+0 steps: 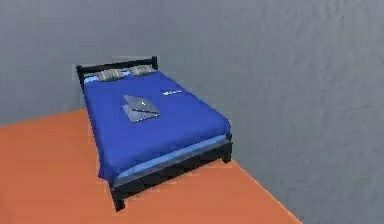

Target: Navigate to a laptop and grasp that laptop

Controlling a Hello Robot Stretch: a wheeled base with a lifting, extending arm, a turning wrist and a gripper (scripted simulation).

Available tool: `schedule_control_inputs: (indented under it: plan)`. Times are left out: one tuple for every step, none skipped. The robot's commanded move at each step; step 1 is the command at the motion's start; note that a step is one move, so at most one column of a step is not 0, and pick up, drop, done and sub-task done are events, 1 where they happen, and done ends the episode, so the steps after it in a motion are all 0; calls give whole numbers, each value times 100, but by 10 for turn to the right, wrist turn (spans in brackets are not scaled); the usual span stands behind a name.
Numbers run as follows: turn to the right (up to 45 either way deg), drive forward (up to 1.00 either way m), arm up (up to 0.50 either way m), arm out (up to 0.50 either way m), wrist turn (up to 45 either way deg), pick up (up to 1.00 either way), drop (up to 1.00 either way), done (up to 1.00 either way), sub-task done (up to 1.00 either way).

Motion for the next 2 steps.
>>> schedule_control_inputs:
  plan:
    - [-300, 0, 0, 0, 0, 0, 0, 0, 0]
    - [0, 60, 0, 0, 0, 0, 0, 0, 0]
